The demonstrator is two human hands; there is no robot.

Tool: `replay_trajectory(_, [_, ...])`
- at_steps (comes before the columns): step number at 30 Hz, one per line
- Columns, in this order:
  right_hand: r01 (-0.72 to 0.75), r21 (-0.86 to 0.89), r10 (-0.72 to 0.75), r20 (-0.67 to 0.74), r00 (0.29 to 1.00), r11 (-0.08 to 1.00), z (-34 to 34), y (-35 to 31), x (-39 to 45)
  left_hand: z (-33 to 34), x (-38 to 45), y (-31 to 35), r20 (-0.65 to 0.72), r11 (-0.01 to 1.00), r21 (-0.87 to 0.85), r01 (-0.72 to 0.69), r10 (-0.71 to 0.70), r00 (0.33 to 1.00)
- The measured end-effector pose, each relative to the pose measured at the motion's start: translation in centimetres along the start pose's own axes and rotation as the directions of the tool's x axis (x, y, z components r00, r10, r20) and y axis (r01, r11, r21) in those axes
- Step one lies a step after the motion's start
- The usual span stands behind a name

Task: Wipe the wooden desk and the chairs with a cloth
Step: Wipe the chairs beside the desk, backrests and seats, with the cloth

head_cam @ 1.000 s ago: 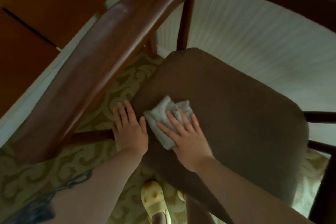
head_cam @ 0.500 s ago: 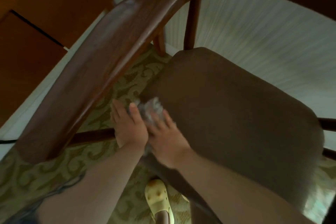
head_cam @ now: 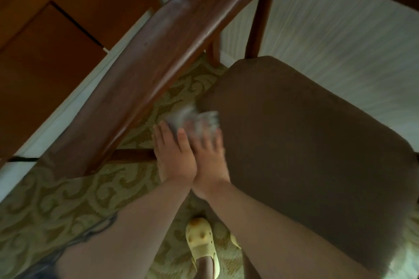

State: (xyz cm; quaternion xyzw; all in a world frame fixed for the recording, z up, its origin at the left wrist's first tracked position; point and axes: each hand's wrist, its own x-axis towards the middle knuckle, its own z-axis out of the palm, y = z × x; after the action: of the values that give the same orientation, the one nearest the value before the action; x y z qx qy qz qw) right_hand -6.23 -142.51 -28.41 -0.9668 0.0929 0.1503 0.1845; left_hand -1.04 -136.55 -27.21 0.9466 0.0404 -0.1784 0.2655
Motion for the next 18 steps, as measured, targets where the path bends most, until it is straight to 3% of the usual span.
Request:
replay_trajectory(1, [0.161, -0.059, -0.157, 0.063, 0.986, 0.985, 0.7, -0.8, -1.2, -0.1, 0.0, -0.4, 0.011, 1.000, 0.018, -0.010, 0.010, 1.000])
replay_trajectory(3, [0.315, -0.132, -0.302, 0.109, 0.947, 0.940, 1.8, 1.6, -3.3, -0.1, -0.4, -1.0, 0.067, 0.997, 0.058, -0.058, 0.054, 0.996])
replay_trajectory(5, [0.378, -0.216, -0.375, 0.054, 0.925, 0.900, 1.8, 7.2, -4.8, 0.3, -1.4, -1.2, 0.166, 0.975, 0.184, -0.121, 0.090, 0.982])
replay_trajectory(6, [0.338, -0.264, -0.349, 0.007, 0.937, 0.903, 1.0, 10.7, -5.3, 0.6, -1.9, -1.1, 0.204, 0.957, 0.249, -0.151, 0.101, 0.974])
replay_trajectory(7, [0.225, -0.284, -0.247, -0.044, 0.968, 0.932, -0.1, 14.3, -5.7, 0.9, -2.4, -0.8, 0.218, 0.943, 0.288, -0.168, 0.106, 0.970])
replay_trajectory(8, [0.039, -0.258, -0.064, -0.087, 0.994, 0.965, -1.6, 17.4, -6.0, 1.1, -2.7, -0.3, 0.220, 0.935, 0.308, -0.179, 0.113, 0.969])
replay_trajectory(9, [-0.182, -0.174, 0.157, -0.148, 0.977, 0.968, -3.3, 19.7, -6.1, 1.4, -2.9, 0.2, 0.224, 0.926, 0.322, -0.198, 0.128, 0.966])
replay_trajectory(10, [-0.393, -0.079, 0.372, -0.198, 0.907, 0.916, -4.8, 21.0, -5.5, 1.7, -2.9, 0.8, 0.233, 0.912, 0.340, -0.231, 0.156, 0.960])
replay_trajectory(12, [-0.697, 0.141, 0.710, -0.180, 0.680, 0.703, -7.3, 21.1, -1.9, 2.3, -2.6, 2.1, 0.248, 0.883, 0.365, -0.295, 0.213, 0.945])
replay_trajectory(13, [-0.761, 0.216, 0.791, -0.140, 0.596, 0.612, -8.1, 20.2, 0.8, 2.7, -2.2, 2.8, 0.248, 0.883, 0.358, -0.304, 0.224, 0.942])
replay_trajectory(14, [-0.773, 0.247, 0.809, -0.109, 0.578, 0.585, -8.7, 19.0, 3.4, 2.9, -1.6, 3.6, 0.241, 0.890, 0.345, -0.298, 0.223, 0.945])
replay_trajectory(15, [-0.736, 0.223, 0.766, -0.107, 0.633, 0.639, -8.9, 17.4, 5.7, 3.1, -1.0, 4.5, 0.228, 0.900, 0.327, -0.290, 0.223, 0.948])
replay_trajectory(16, [-0.644, 0.153, 0.661, -0.132, 0.739, 0.750, -8.8, 15.6, 7.2, 3.1, -0.4, 5.5, 0.215, 0.905, 0.310, -0.292, 0.232, 0.949])
replay_trajectory(18, [-0.349, 0.009, 0.347, -0.130, 0.929, 0.937, -7.5, 12.3, 7.5, 2.9, 0.7, 7.1, 0.202, 0.896, 0.297, -0.330, 0.279, 0.939])
